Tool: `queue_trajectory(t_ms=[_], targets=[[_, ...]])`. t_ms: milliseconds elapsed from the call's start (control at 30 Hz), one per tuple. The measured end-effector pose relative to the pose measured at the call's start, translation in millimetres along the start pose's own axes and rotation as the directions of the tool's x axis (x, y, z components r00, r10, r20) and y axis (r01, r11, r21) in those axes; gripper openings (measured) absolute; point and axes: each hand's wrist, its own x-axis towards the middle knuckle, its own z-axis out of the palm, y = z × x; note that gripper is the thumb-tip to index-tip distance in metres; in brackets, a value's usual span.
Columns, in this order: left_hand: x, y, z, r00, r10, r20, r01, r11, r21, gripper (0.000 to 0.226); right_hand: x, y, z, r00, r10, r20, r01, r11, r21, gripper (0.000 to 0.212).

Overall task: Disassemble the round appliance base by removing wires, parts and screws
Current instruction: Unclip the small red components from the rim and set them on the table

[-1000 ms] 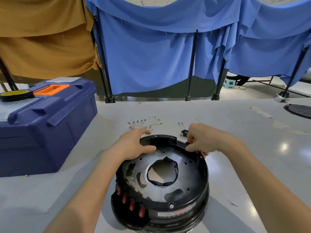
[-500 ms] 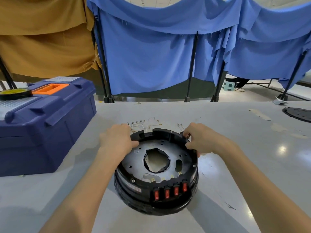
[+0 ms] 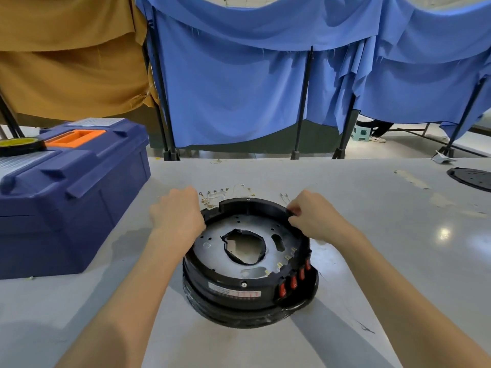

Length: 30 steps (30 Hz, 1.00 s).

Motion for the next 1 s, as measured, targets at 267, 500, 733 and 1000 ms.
queue_trajectory(t_ms=[267, 500, 733, 1000], targets=[[-4.5, 7.3, 14.2, 0.979, 0.205, -0.019, -0.205, 0.978, -0.035, 0.052, -2.7, 2.5, 6.0, 0.994, 0.027, -0.101, -0.002, 0.971, 0.239, 0.044], [-7.5, 8.5, 2.3, 0.986, 0.163, 0.019, -0.164, 0.983, 0.085, 0.049, 3.3, 6.1, 4.2, 0.994, -0.052, -0.091, 0.067, 0.983, 0.172, 0.026], [-10.7, 28.0, -13.8, 0.995, 0.089, 0.052, -0.096, 0.981, 0.166, 0.029, 6.7, 13.5, 8.7, 0.996, -0.08, -0.026, 0.082, 0.875, 0.476, 0.029], [-2.8, 22.7, 16.0, 0.965, 0.25, 0.082, -0.258, 0.96, 0.112, 0.044, 4.4, 17.0, 5.1, 0.994, -0.106, -0.022, 0.108, 0.936, 0.335, 0.019]])
